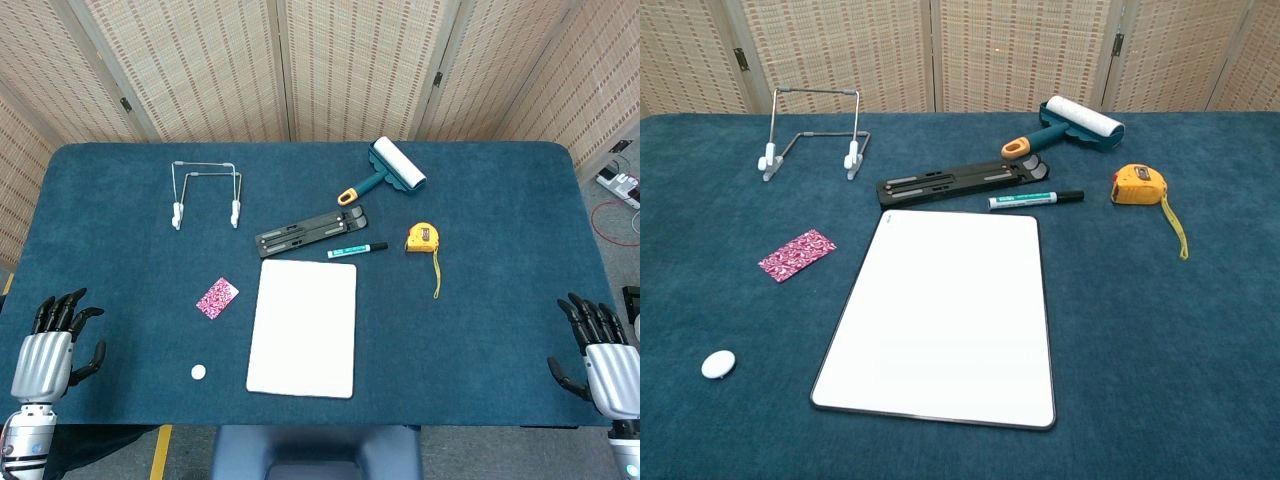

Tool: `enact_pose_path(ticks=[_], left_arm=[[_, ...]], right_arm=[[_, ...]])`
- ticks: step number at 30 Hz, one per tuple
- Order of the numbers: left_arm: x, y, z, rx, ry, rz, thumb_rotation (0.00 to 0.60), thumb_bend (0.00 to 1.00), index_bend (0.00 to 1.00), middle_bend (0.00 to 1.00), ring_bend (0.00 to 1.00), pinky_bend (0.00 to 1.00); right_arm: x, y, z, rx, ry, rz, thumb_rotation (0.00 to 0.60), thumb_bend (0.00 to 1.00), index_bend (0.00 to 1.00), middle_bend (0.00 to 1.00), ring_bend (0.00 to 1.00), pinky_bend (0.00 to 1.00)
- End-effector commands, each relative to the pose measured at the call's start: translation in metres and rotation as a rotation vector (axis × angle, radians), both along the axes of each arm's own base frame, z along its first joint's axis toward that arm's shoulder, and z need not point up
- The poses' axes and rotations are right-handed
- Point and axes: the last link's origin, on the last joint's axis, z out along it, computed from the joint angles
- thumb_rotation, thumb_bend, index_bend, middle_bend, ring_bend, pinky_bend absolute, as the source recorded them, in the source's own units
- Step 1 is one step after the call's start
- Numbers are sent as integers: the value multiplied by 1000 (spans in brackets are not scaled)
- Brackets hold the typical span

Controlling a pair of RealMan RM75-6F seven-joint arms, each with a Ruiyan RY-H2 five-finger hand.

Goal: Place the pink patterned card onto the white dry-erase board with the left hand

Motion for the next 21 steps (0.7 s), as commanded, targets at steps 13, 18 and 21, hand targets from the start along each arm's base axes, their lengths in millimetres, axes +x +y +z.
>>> enact_pose_path(ticks=[13,18,21], left_arm=[[-2,2,-1,-1,-4,2,600,500,302,117,114,0],[1,3,-1,-9,-1,-15,600,501,302,117,114,0],[5,6,-4,-22,-7,-29,600,498,303,117,114,0]], right_arm=[[3,0,2,-14,2,4,600,364,73,80,54,0],[2,2,3,-15,2,2,600,364,73,80,53,0],[2,2,3,-18,1,5,600,363,73,80,53,0]])
